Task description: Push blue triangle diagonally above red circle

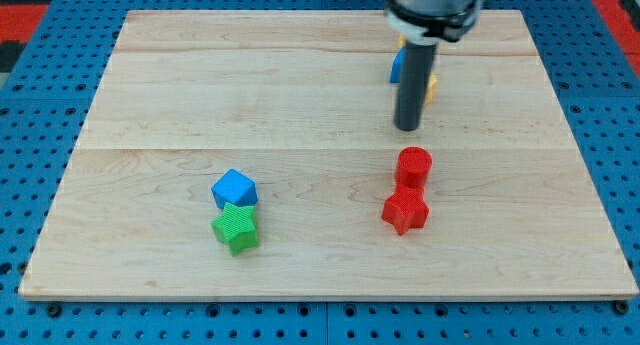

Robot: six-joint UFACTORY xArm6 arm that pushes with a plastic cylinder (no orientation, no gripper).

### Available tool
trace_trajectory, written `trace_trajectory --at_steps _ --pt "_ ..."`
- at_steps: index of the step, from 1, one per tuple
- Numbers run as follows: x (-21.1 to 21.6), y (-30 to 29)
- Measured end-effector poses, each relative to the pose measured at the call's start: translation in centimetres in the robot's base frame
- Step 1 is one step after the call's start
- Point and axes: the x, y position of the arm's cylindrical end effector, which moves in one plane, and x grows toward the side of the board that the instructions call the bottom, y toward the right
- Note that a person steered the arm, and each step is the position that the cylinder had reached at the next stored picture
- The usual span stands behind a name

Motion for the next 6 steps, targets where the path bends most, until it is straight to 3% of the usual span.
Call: trace_trajectory --at_steps 1,3,5,6 --pt "-0.8 3.8" --pt "-6.8 6.0" --pt "-10.3 2.3" --pt "-10.3 -3.5"
